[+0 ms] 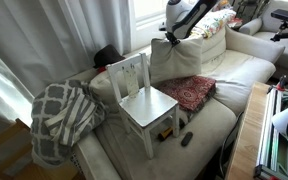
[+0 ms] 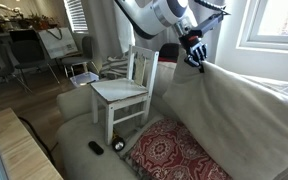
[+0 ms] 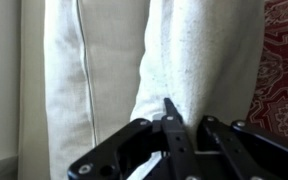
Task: Put the white pillow on the seat of the white chair
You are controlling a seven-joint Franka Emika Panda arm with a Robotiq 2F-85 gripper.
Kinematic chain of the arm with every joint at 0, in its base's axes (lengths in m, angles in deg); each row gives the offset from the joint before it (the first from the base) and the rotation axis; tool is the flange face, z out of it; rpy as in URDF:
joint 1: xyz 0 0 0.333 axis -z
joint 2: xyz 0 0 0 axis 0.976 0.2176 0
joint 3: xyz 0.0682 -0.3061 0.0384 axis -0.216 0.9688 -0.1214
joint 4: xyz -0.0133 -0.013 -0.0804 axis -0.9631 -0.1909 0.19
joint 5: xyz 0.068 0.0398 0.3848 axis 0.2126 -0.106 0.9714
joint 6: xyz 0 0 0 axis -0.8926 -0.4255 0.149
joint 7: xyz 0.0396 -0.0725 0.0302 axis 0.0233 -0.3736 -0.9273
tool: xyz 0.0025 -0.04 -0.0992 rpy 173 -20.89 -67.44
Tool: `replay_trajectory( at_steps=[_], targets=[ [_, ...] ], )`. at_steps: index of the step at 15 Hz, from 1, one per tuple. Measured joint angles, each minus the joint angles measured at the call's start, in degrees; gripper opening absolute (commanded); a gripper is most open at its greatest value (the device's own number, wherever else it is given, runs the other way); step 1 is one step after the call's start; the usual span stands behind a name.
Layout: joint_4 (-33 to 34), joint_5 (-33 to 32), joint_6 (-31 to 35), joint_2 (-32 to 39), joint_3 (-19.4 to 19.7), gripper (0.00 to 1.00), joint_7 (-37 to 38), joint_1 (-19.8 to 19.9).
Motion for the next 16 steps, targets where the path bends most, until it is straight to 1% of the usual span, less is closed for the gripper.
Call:
replay_trajectory(
  at_steps=[3, 4, 6, 9, 11, 12, 14, 16],
  targets=[
    [-7.71, -9.85, 0.89, -6.9, 5.91, 0.04, 8.06, -5.19],
    [-10.24, -13.95, 0.9, -9.26, 7.26, 0.04, 10.88, -6.66],
    [-15.28, -22.21, 0.79, -13.99, 8.47, 0.04, 15.67, -8.78],
    [-23.1, -33.5, -0.72, -21.69, 6.99, 0.04, 21.04, -9.71],
    [-28.05, -38.03, -2.56, -26.94, 4.58, 0.04, 22.29, -9.3],
    [-30.26, -38.93, -3.58, -29.38, 3.17, 0.17, 22.36, -8.94],
    [-33.76, -39.46, -4.72, -33.6, 0.68, 0.17, 23.8, -8.27],
    [-35.42, -39.49, -4.95, -35.75, -0.04, 0.17, 24.19, -8.15]
  ],
)
